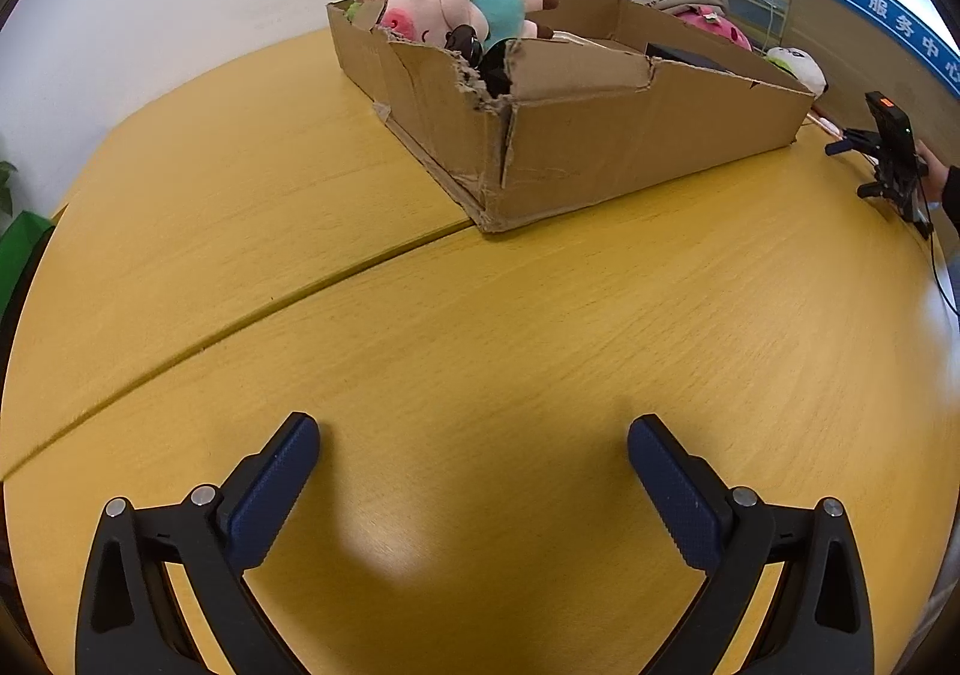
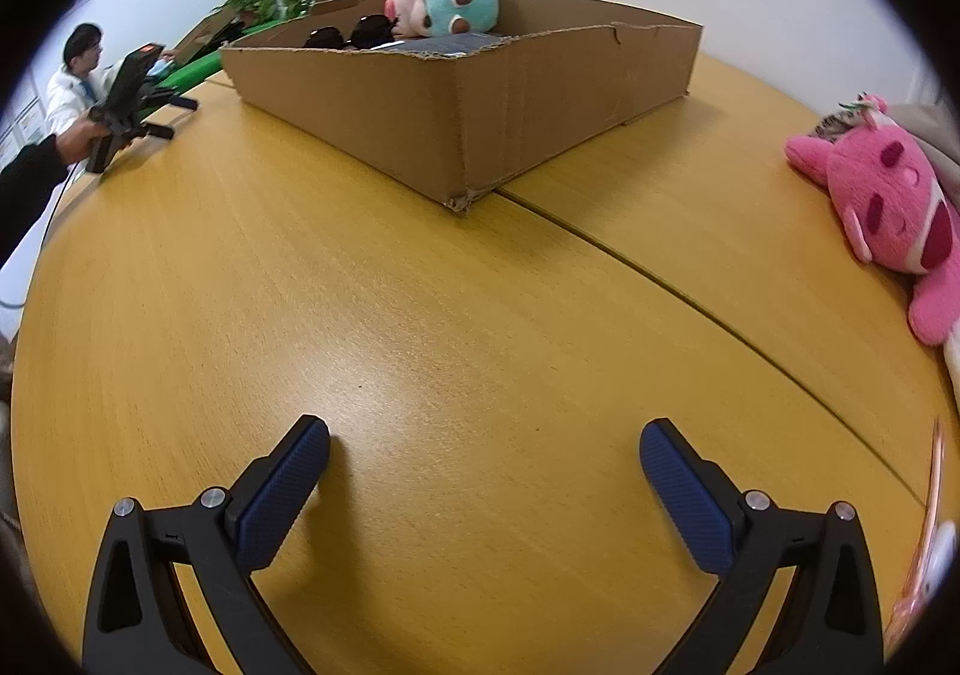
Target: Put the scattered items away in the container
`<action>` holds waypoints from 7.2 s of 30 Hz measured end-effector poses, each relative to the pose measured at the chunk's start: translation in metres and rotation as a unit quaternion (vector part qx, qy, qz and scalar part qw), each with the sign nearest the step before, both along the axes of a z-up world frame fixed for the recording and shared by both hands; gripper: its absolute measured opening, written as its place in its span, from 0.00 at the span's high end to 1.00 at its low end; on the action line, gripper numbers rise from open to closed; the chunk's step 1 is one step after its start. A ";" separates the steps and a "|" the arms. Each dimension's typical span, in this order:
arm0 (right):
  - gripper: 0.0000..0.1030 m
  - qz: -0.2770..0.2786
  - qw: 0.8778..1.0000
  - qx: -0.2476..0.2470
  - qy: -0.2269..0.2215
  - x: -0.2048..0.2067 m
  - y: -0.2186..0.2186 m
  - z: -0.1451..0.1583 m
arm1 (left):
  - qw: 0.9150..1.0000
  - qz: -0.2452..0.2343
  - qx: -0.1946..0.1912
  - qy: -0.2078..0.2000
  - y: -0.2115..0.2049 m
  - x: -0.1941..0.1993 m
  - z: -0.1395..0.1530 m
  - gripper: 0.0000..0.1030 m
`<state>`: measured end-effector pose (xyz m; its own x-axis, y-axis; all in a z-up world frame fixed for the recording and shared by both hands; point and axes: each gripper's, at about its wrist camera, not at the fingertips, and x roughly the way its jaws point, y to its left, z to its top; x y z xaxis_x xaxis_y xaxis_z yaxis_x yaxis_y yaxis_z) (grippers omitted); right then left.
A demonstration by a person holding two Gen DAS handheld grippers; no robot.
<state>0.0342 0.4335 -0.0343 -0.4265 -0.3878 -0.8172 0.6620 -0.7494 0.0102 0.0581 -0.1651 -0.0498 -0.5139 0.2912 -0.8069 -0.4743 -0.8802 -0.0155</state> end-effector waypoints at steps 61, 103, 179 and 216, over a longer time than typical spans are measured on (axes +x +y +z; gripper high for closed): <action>0.00 0.004 1.000 0.001 0.010 0.008 -0.002 0.005 | 1.000 0.001 -0.001 0.001 0.000 -0.005 -0.004 0.00; 0.00 0.005 1.000 0.000 0.010 0.015 -0.005 0.008 | 1.000 0.001 -0.001 0.002 -0.003 -0.004 -0.006 0.00; 0.01 -0.170 0.978 -0.113 0.047 0.189 -0.216 0.093 | 0.974 0.161 0.153 0.047 0.208 0.175 0.086 0.00; 0.01 -0.165 0.970 -0.173 -0.036 0.172 -0.173 0.070 | 0.969 0.030 0.232 -0.081 0.222 0.168 0.023 0.00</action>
